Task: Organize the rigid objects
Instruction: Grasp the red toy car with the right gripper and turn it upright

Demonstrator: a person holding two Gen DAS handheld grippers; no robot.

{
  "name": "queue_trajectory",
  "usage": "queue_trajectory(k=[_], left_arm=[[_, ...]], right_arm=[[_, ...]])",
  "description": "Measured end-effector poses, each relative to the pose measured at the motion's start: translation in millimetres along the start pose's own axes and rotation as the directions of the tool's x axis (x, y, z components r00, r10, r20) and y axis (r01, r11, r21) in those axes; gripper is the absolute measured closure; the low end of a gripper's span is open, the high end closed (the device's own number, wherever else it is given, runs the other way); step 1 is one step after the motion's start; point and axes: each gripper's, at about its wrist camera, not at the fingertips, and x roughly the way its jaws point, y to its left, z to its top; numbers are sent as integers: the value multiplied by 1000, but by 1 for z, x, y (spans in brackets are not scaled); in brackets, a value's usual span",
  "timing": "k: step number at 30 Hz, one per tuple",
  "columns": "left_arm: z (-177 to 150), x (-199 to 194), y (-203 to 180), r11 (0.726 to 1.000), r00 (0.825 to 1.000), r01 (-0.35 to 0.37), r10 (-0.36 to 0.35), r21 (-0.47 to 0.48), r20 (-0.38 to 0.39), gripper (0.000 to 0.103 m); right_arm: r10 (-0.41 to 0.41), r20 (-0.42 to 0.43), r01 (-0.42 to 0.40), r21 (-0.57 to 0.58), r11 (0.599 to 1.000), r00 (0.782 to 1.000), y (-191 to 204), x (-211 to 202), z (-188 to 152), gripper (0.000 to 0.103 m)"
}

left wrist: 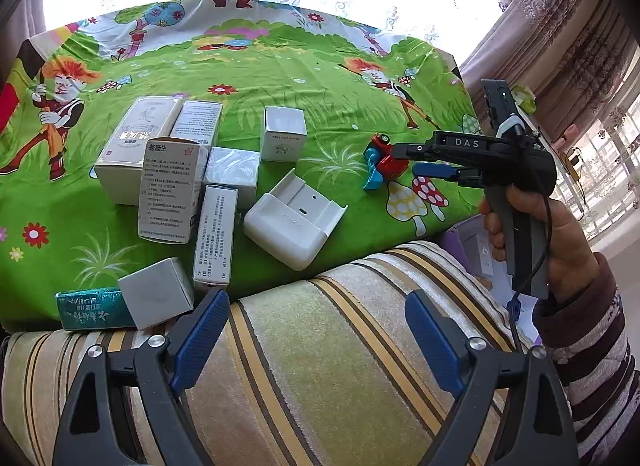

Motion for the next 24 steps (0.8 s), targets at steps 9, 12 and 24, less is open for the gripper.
queue_trajectory(k=[9,12,24], left_arm=[[15,8,-9,994,999,-51,50,99,6,12],[26,19,-15,979,997,-76,78,189,-4,12],[45,73,-18,925,978,-132,180,356,-105,12]], right_arm=[[-82,60,83,-16,996,995,-8,-7,11,32],[-106,74,108,-21,994,992,-12,-10,17,32],[-164,97,163,15,986,982,-40,-17,18,32]])
